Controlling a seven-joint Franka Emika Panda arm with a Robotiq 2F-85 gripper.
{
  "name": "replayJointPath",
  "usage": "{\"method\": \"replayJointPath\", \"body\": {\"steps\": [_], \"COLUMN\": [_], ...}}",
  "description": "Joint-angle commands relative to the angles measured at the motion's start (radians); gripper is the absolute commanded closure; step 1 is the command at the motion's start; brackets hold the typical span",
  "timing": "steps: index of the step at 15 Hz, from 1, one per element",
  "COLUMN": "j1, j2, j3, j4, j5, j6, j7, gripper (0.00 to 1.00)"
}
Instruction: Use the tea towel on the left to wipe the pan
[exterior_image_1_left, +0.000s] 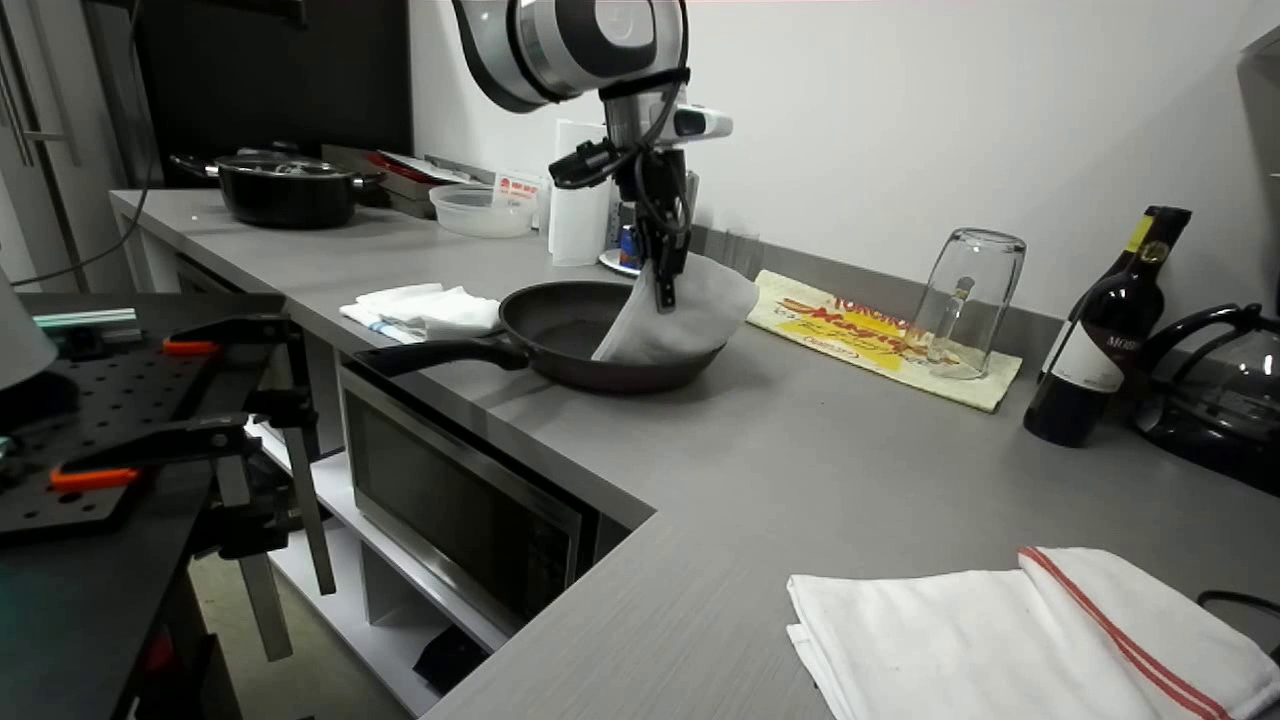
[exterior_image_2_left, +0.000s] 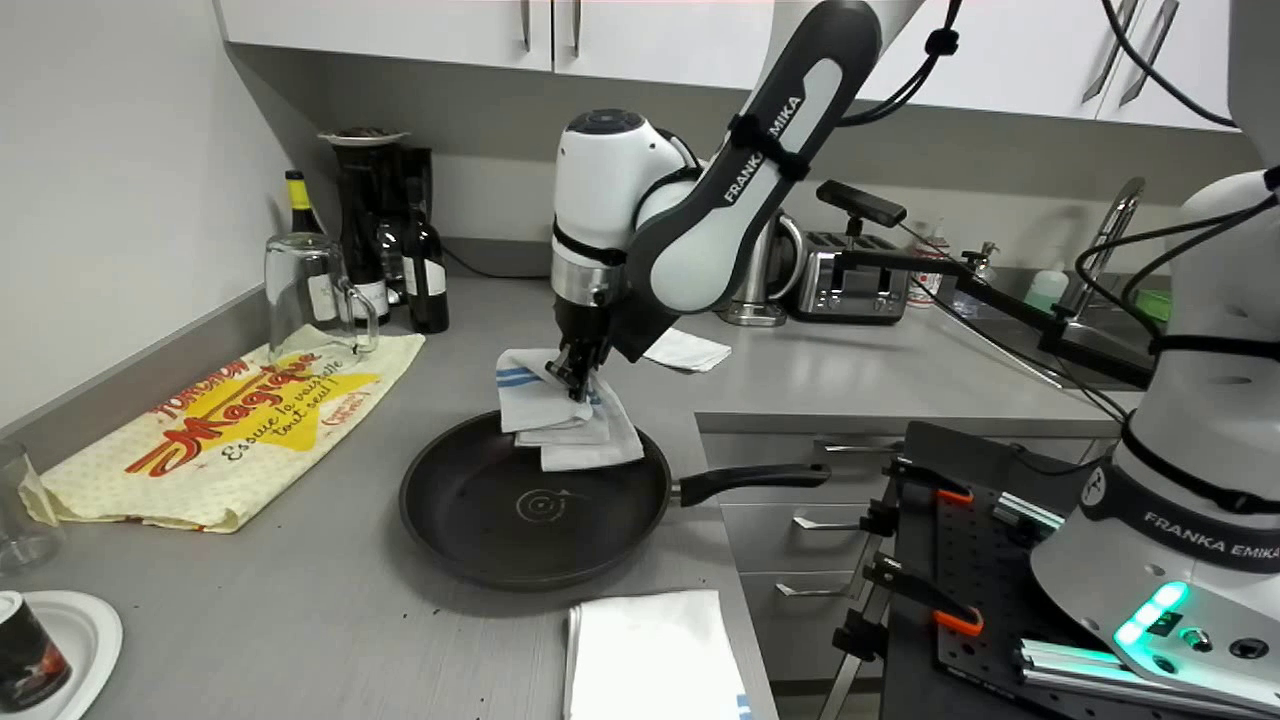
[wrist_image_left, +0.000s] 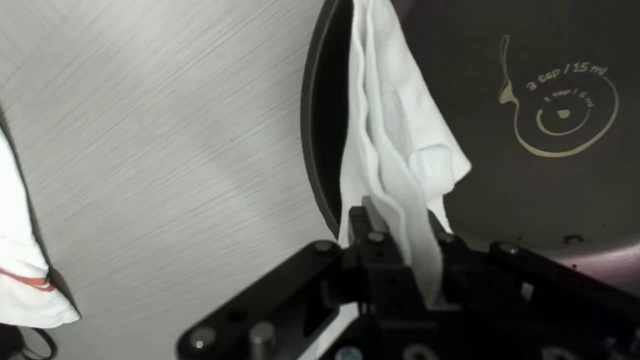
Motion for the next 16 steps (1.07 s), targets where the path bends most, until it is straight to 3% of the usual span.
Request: {"method": "replayJointPath", "body": {"steps": [1, 7, 16], "j1": [0.067, 0.159, 0.303], "j2": [0.124, 0.229, 0.317], "j3": [-0.091, -0.19, -0.309], "j4": [0.1, 0.173, 0.178], "j5": [-0.023, -0.009, -0.005], "j6": [0.041, 0.066, 0.108], "j7": [0.032, 0.045, 0.114], "gripper": [0.97, 0.97, 0.97]}}
